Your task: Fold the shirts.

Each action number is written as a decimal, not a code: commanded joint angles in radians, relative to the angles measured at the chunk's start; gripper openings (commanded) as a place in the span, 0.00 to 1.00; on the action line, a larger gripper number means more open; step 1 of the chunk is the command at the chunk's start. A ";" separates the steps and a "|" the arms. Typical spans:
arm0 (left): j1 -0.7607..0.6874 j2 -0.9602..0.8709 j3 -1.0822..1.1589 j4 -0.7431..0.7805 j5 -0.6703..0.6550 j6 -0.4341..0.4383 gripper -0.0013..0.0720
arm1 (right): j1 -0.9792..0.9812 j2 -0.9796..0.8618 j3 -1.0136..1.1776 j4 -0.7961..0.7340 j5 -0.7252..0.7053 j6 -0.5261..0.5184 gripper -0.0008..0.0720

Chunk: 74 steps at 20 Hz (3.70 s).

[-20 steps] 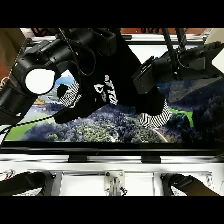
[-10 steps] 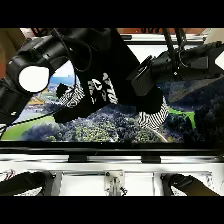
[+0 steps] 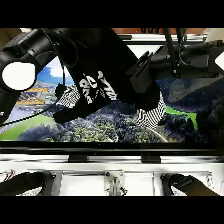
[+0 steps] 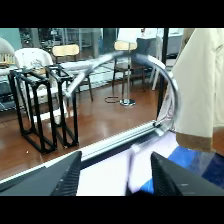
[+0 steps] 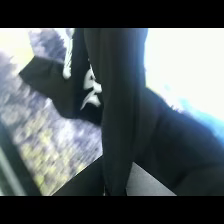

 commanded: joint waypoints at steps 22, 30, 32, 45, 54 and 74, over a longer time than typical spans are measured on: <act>0.010 0.196 -0.001 0.006 -0.095 0.005 0.77 | -0.214 0.032 0.042 -0.442 -0.185 0.445 0.09; 0.074 0.201 -0.001 0.006 -0.217 0.005 0.77 | -0.784 0.175 0.042 -0.501 -0.050 0.485 0.09; 0.086 0.201 -0.001 0.006 -0.217 0.005 0.77 | -0.879 0.199 0.042 -0.513 0.008 0.444 0.09; 0.118 0.201 -0.001 0.005 -0.247 0.005 0.77 | -1.178 0.211 0.042 -0.618 -0.172 0.502 0.09; 0.118 0.202 -0.001 0.006 -0.271 0.005 0.77 | -1.284 0.105 0.042 -0.631 -0.365 0.629 0.09; 0.118 0.202 -0.001 0.006 -0.386 0.005 0.75 | -1.605 -0.035 0.042 -0.580 -0.659 0.660 0.09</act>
